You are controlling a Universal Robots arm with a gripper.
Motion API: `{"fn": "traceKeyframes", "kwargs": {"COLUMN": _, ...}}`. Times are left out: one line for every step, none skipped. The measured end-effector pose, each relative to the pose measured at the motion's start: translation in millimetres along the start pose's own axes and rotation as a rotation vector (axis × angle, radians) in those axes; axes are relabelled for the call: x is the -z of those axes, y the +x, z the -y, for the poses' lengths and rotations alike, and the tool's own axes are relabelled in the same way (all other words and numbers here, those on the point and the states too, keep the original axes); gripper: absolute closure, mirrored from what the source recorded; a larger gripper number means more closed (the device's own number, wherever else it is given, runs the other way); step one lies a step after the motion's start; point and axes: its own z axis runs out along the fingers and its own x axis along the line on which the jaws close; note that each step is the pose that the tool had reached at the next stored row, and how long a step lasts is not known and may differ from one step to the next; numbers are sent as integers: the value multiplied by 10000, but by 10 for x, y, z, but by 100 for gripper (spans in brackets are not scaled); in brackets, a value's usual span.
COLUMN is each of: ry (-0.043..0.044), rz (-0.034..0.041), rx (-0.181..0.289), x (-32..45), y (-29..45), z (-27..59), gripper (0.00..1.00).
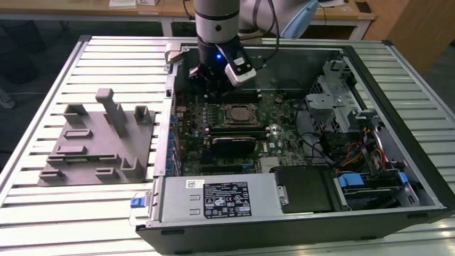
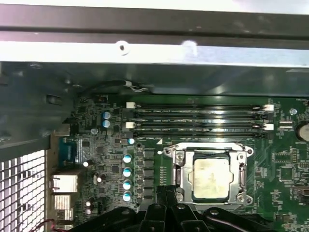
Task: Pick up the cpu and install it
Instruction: 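Install the first cpu locking lever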
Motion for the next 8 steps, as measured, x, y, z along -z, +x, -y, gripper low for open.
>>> {"fn": "traceKeyframes", "kwargs": {"ry": -4, "rz": 0, "rx": 0, "x": -1, "y": 11, "z": 0, "gripper": 89}}
{"fn": "traceKeyframes", "kwargs": {"ry": -15, "rz": -1, "rx": -1, "x": -3, "y": 22, "z": 1, "gripper": 89}}
{"fn": "traceKeyframes", "kwargs": {"ry": -34, "rz": -2, "rx": -1, "x": -4, "y": 31, "z": 1, "gripper": 89}}
{"fn": "traceKeyframes", "kwargs": {"ry": -68, "rz": -1, "rx": -3, "x": -6, "y": 37, "z": 1, "gripper": 89}}
{"fn": "traceKeyframes", "kwargs": {"ry": -110, "rz": -1, "rx": -3, "x": -8, "y": 42, "z": 1, "gripper": 89}}
{"fn": "traceKeyframes", "kwargs": {"ry": -154, "rz": -1, "rx": -4, "x": -9, "y": 48, "z": 1, "gripper": 89}}
{"fn": "traceKeyframes", "kwargs": {"ry": -206, "rz": -2, "rx": -5, "x": -11, "y": 54, "z": 1, "gripper": 89}}
{"fn": "traceKeyframes", "kwargs": {"ry": -276, "rz": -3, "rx": -5, "x": -12, "y": 59, "z": 1, "gripper": 89}}
